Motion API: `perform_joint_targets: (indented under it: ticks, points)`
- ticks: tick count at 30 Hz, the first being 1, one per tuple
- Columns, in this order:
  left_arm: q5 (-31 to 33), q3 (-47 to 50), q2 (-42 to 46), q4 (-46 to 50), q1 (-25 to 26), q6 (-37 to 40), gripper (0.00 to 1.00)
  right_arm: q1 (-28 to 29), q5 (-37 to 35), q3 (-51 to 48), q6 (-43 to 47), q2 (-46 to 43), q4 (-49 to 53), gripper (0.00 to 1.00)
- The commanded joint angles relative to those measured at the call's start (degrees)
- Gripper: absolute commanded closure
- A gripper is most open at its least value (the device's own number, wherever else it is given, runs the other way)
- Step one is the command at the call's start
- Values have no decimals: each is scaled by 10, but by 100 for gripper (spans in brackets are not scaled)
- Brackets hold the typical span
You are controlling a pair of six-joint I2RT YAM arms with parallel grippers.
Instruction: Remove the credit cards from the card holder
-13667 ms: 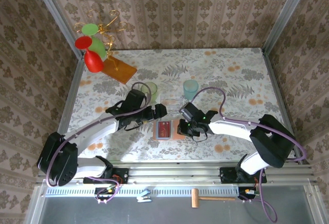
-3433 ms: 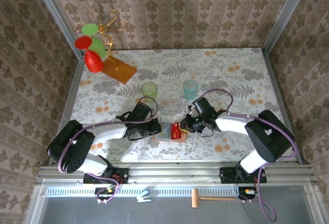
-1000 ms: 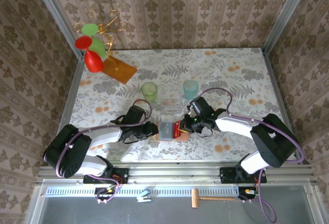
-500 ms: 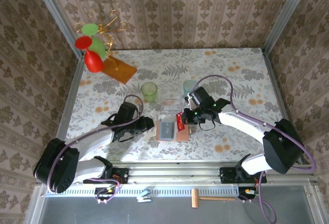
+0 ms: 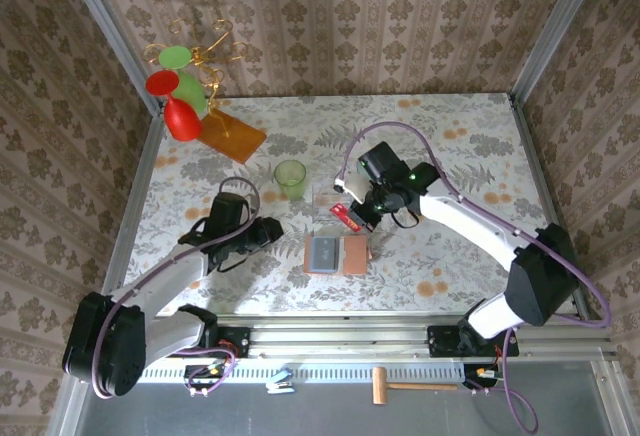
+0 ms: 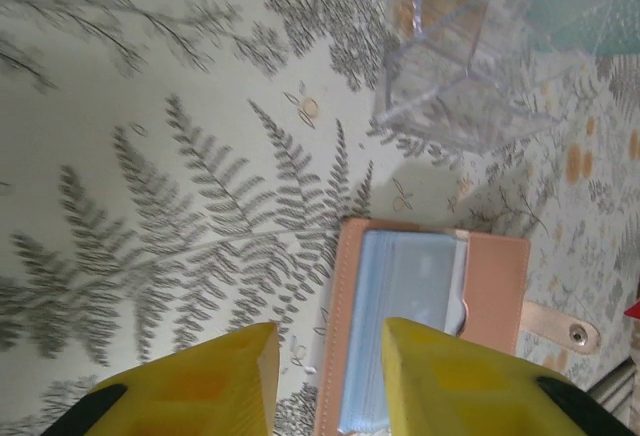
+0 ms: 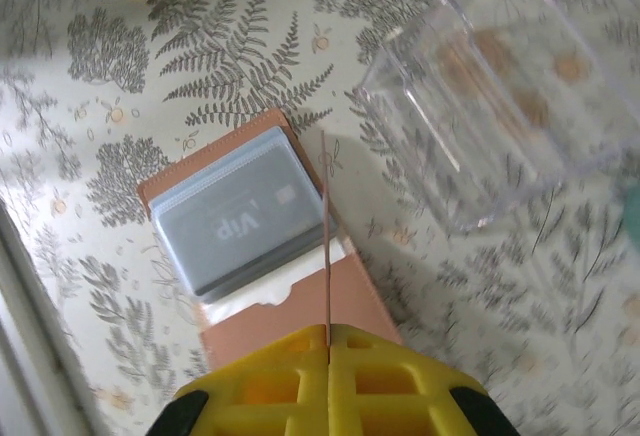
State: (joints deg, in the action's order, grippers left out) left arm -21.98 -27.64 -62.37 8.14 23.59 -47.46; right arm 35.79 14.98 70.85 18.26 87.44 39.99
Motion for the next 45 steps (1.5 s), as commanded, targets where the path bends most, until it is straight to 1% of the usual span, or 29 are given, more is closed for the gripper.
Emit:
perform_joint_targets:
  ticks: [1, 4, 11, 15, 22, 30, 36, 45]
  points:
    - [-2, -14, 21, 31, -22, 29, 67, 2, 11, 56, 165, 42, 69, 100]
    - [-10, -13, 26, 30, -35, 35, 66, 0, 3, 110, 224, 87, 112, 100]
    - [-28, -10, 2, 2, -52, 42, 67, -14, 3, 246, 292, 199, 210, 100]
    - [-37, -11, -12, -10, -54, 39, 67, -22, 1, 317, 314, 254, 253, 100]
    - [-33, 0, -15, -23, -55, 29, 67, -35, 6, 437, 339, 343, 324, 100]
    - [-36, -5, -32, -30, -55, 24, 67, -45, 15, 553, 355, 426, 379, 100]
    - [-40, -7, -41, -32, -56, 23, 67, -45, 28, 606, 362, 476, 419, 100]
    - [-35, -8, -41, -29, -58, 23, 68, -45, 43, 619, 369, 514, 439, 100]
